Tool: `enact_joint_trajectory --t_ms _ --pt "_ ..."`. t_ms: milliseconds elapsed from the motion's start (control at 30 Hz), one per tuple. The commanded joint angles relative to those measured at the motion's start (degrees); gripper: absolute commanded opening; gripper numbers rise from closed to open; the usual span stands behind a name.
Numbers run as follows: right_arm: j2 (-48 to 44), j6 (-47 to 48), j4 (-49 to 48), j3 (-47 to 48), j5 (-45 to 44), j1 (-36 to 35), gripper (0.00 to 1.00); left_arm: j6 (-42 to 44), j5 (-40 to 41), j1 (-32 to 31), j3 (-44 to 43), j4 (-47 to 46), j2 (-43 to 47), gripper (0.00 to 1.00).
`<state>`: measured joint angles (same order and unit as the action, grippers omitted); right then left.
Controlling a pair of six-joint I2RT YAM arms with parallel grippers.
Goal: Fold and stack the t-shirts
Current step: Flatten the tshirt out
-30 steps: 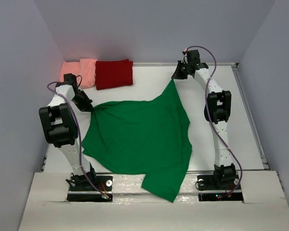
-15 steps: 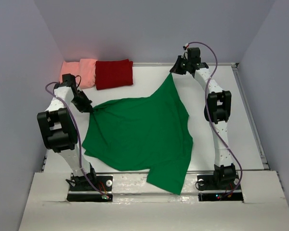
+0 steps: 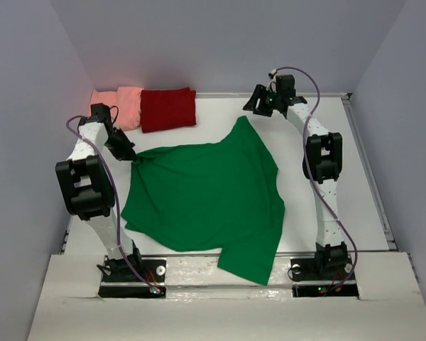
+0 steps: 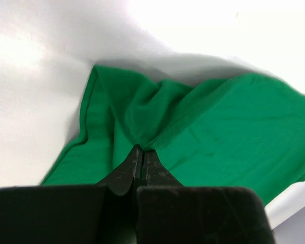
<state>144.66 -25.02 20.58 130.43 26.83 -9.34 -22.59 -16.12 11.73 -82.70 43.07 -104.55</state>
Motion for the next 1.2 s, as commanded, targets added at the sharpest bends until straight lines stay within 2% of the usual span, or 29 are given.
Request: enact_joint_trajectory --t_ms 0,200,333,567,867,1167 --pt "-8.77 2.08 -1.95 -7.00 0.42 1.69 0.65 0.26 -1.46 0.05 -7.56 1.31 -3.54 0.00" --pt "-19.39 -0.47 -0.02 -21.76 2.96 5.47 0.64 0.27 -1.72 -1.44 -16.69 2.37 -9.60 0.00" --pt "-27.40 1.63 0.08 -31.79 0.77 6.00 0.64 0.00 -1.81 -2.49 -18.64 2.11 -12.07 0.00" --pt "-32.33 1.29 3.15 -39.89 4.54 9.08 0.62 -0.09 -2.07 -3.82 -20.40 1.49 -14.36 0.00" --pt "-34.01 -0.12 5.35 -48.95 8.59 10.66 0.60 0.97 -1.64 -3.82 -23.48 3.07 -15.95 0.00" --pt "-24.53 -0.73 2.63 -46.85 15.71 12.94 0.56 1.76 -1.20 -3.90 -23.13 3.69 -15.42 0.00"
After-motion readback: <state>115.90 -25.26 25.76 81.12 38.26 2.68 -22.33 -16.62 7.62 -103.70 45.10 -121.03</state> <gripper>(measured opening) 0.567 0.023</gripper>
